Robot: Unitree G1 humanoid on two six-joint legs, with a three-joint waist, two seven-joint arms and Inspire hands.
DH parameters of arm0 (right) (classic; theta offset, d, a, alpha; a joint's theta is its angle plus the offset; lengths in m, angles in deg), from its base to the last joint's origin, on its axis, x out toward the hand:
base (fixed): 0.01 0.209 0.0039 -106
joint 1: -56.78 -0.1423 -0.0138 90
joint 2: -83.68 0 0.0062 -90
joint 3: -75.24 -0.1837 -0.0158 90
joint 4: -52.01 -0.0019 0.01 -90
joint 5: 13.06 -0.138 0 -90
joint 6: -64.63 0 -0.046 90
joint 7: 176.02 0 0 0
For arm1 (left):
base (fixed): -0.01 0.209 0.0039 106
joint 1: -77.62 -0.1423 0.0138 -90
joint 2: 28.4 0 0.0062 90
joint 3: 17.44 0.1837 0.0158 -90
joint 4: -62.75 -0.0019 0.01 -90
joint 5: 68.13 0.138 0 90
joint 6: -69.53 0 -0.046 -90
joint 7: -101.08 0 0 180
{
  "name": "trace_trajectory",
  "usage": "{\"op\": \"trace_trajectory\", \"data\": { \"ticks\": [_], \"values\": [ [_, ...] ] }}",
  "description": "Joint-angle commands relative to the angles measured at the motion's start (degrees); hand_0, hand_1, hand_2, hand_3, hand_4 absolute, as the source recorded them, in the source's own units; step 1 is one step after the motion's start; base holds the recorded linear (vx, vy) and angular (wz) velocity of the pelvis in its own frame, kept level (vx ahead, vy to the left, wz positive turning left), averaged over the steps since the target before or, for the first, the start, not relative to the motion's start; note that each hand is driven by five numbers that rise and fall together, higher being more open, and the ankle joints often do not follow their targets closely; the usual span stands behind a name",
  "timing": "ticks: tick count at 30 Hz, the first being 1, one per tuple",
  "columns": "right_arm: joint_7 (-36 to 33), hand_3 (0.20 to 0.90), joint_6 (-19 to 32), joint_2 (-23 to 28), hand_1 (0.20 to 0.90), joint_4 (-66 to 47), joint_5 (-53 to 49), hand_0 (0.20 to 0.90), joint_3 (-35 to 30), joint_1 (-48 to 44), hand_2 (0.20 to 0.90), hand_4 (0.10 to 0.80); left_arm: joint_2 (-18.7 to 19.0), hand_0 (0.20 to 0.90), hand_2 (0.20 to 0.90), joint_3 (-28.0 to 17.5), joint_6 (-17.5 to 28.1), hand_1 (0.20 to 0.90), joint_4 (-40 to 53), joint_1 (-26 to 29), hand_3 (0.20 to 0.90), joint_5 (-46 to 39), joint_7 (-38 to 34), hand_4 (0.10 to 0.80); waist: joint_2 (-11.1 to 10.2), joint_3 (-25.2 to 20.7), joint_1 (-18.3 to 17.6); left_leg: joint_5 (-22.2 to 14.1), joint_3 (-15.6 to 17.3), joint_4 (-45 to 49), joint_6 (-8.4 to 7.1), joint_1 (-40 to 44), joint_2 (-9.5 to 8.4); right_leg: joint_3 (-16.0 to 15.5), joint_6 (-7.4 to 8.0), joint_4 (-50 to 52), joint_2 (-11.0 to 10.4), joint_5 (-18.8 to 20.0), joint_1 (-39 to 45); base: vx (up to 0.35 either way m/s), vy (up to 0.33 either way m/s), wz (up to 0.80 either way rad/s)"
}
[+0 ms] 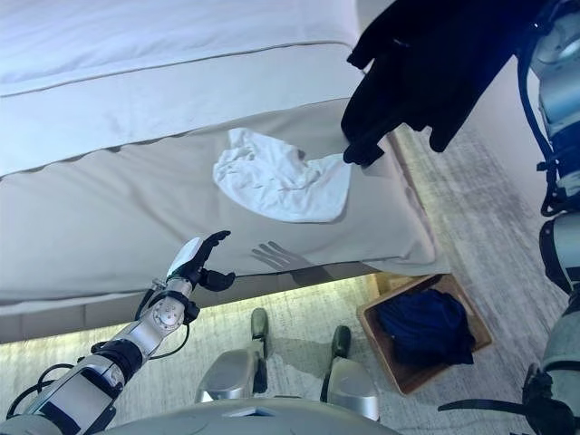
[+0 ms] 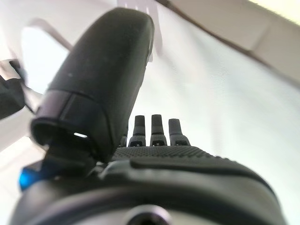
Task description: Pick up the clothes from the bed and place them into the basket
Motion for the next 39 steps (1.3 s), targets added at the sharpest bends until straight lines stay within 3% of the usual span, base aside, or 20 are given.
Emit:
{"op": "trace_trajectory", "data": {
  "ticks": [1, 10, 17, 25, 39],
  "values": [
    [-2.14, 0.2, 4.76, 5.05, 0.3, -2.77, -0.41, 0.3, 0.03, 3.55, 0.3, 0.1, -1.64, 0.9, 0.9, -0.29, 6.16, 0.9, -3.46, -0.95, 0.9, 0.67, -3.44, 0.8, -1.38, -15.77, -2.58, -7.91, 1.12, 0.06, -1.24, 3.95, 1.92, 1.96, 0.27, 0.36, 0.6, 1.76, -1.91, 0.012, -0.02, -0.32],
    [-0.47, 0.2, 6.23, 6.42, 0.3, -6.1, 1.26, 0.3, -8.23, 15.98, 0.3, 0.1, -2.8, 0.9, 0.9, -1.55, 3.94, 0.9, -3.25, -0.08, 0.9, 1.14, -2.15, 0.8, -0.78, -15.94, -6.42, -8.36, 3.12, 0.06, -1.55, 5.13, 2.76, 5.65, 0.06, 0.56, 1.74, 1.94, -2.75, 0.02, -0.023, -0.29],
    [1.74, 0.2, 6.43, 4.64, 0.3, -6.97, 0.9, 0.3, -13.49, 24.4, 0.3, 0.1, -3.21, 0.9, 0.9, 1.08, 2.74, 0.9, -5.09, 0.62, 0.9, 2.2, 0.91, 0.8, 0.57, -15.34, -8.93, -8.52, 4.17, 0.06, -1.58, 5.48, 3.15, 7.33, -0.03, 0.94, 2.37, 1.79, -3.41, 0.004, -0.03, -0.19],
    [4.22, 0.2, 7.47, 2.51, 0.3, -5.79, 3.3, 0.3, -15.62, 29.87, 0.3, 0.1, -3.42, 0.9, 0.9, 1.21, 2.51, 0.9, -4.88, -0.09, 0.9, 1.72, 2.39, 0.8, 2.46, -14.09, -9.86, -8.26, 4.91, 0.06, -2.06, 5.34, 3.38, 7.65, -0.14, 1.32, 2.37, 2.05, -4.65, -0.006, -0.036, -0.08],
    [-0.09, 0.2, 3.84, -4.28, 0.3, -0.62, 9.71, 0.3, -20.69, 41.46, 0.3, 0.1, -4.2, 0.9, 0.9, 0.19, 3.13, 0.9, -2.61, 0.36, 0.9, 1.83, 2.24, 0.8, 6.93, -11.84, -11.27, -8.21, 5.17, 0.06, -2.31, 4.49, 2.41, 7.8, -0.05, 1.55, 1.81, 2.08, -6.03, -0.005, 0.001, 0.0]
  ]
}}
